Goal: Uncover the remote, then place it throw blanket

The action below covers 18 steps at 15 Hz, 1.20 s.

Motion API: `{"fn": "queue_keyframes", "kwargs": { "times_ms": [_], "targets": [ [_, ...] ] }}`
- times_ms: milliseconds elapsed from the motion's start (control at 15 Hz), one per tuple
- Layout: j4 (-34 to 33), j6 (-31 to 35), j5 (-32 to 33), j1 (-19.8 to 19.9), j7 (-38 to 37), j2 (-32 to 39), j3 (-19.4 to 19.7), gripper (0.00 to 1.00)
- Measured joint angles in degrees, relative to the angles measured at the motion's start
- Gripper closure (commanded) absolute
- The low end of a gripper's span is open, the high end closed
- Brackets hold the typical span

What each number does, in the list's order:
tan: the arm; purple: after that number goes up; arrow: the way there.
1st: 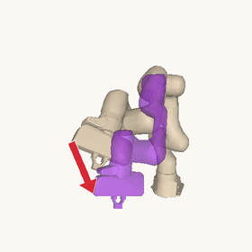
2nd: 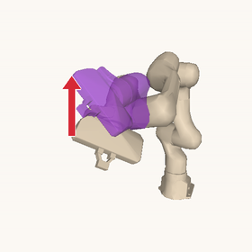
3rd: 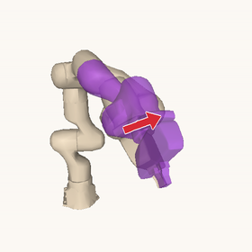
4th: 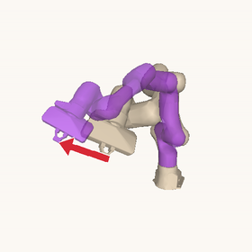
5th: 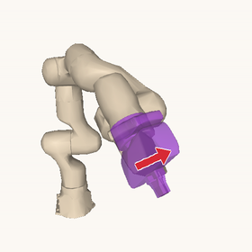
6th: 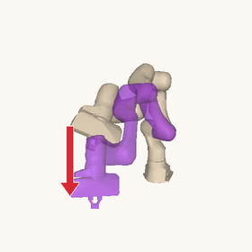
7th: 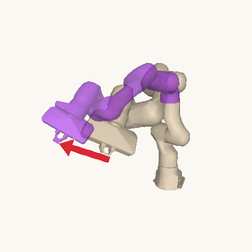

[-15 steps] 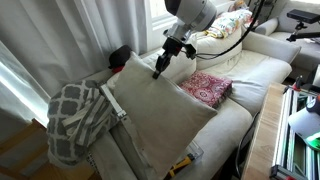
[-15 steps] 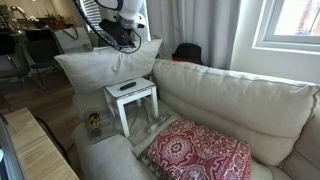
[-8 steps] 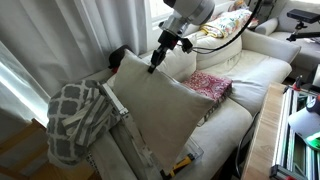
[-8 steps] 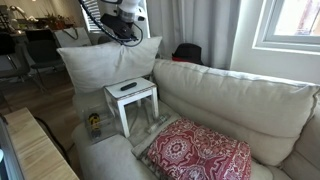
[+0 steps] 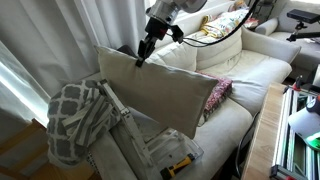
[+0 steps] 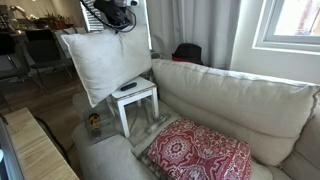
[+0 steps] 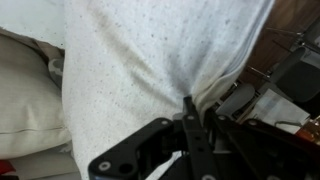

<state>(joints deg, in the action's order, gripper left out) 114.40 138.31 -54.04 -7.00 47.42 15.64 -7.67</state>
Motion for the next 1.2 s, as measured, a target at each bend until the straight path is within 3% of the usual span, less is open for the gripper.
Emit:
{"fn": "queue_keyframes", "kwargs": {
  "times_ms": [333,600,1000,1200],
  "targets": [
    [-0.39,2.16,-0.14,-0.31,-13.19,1.38,-1.50,0.98],
    [-0.33,12.09,-0.29,-1.08,-21.46,3.08,-2.20,0.98],
    [-0.72,19.92,3.66,-3.44,-30.48,4.85,-4.11,0.98],
    [-2.14,19.87,0.41,-3.41,-30.51,5.05,-5.86,0.98]
  ]
}}
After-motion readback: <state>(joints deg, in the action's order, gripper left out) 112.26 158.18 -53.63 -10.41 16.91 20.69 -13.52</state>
